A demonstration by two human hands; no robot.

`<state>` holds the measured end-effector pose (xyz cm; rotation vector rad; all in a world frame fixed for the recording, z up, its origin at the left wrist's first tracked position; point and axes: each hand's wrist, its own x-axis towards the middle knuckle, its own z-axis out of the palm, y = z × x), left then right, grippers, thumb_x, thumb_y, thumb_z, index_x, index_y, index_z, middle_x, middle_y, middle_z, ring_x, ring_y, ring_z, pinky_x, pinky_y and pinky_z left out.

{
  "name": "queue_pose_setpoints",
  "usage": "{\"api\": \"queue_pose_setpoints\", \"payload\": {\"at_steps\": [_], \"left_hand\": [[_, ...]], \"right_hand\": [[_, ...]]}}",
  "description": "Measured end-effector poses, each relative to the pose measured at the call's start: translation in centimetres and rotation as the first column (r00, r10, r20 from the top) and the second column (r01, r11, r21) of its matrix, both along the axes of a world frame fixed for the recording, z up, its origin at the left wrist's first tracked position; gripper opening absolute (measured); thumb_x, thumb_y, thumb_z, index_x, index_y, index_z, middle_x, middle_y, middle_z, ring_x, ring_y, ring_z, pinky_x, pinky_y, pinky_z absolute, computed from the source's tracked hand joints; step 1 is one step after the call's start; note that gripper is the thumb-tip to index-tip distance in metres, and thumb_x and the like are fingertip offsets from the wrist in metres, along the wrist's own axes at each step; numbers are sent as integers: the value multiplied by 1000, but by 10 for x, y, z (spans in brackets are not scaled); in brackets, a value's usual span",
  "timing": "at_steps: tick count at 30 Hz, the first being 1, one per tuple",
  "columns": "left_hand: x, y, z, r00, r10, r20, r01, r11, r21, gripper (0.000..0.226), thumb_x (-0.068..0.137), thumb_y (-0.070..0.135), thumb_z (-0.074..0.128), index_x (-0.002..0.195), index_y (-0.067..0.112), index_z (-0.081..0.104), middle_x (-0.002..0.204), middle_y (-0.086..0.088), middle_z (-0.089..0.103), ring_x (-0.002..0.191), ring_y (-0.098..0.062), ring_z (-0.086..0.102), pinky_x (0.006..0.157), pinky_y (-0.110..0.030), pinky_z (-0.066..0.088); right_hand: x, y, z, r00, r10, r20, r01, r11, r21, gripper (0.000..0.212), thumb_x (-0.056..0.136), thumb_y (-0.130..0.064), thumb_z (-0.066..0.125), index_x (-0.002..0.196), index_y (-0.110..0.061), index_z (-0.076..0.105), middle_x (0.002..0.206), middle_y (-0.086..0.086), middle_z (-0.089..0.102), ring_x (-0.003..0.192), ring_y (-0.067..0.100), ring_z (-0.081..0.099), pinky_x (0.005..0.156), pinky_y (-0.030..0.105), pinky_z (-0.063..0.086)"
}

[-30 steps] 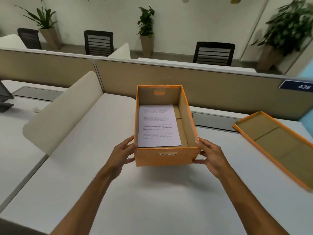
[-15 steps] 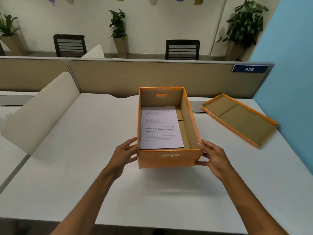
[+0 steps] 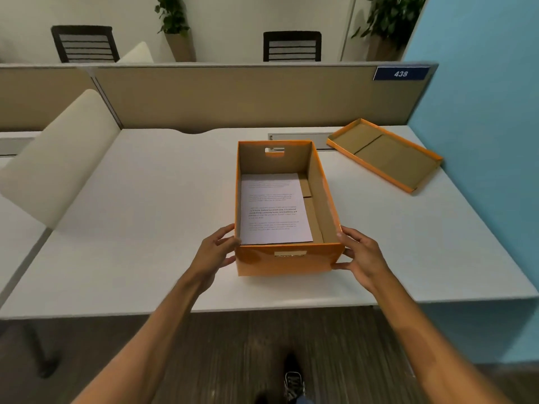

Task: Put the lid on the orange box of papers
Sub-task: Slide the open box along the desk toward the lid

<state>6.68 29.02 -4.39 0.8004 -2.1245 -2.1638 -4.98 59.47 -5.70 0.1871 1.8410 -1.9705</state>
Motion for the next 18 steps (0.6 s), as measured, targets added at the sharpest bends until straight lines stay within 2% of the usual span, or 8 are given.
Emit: {"api": "queue_pose_setpoints", "payload": {"at_steps": [6,8,14,16,18], "left_hand": [[7,4,-8,999,14,41,-15,1000,14,49,96,28,56,143,27,44,139,-6,55,127,-30,52,103,-54,43],[6,3,-9,999,23,48,-24,1000,17,48,96,26,56,143,27,44,136,-4,56,127,-29,52,103,-53,43],[3,5,-10,997,46,57,-46,999,6,48,97,27,53,144,26,44,135,-1,56,123,-25,52,106,-56,40],[4,6,-9,997,42,61,-41,999,-7,49,98,29,53,145,26,43,129,3,60,122,-25,53,106,-55,40],[5,7,-9,998,28,64,-27,999,-24,49,98,29,53,146,26,43,122,8,61,121,-25,54,105,-55,41]], "right_hand": [[7,-4,-10,1000,-16,20,16,999,34,31,94,-28,66,125,-24,63,119,6,69,111,31,64,86,70,52],[7,-5,-11,1000,-7,23,6,999,36,29,94,-30,66,123,-27,64,116,4,71,111,30,64,84,67,54],[10,-3,-12,1000,26,-5,-26,998,65,29,93,-37,66,121,-30,63,102,-4,74,105,24,67,65,44,59],[10,-3,-13,999,32,-22,-30,996,89,33,93,-39,66,124,-30,62,103,-5,73,105,23,67,67,43,58],[9,-3,-14,999,34,-31,-30,992,122,37,93,-42,65,127,-30,60,109,-1,70,107,24,64,77,50,56]]}}
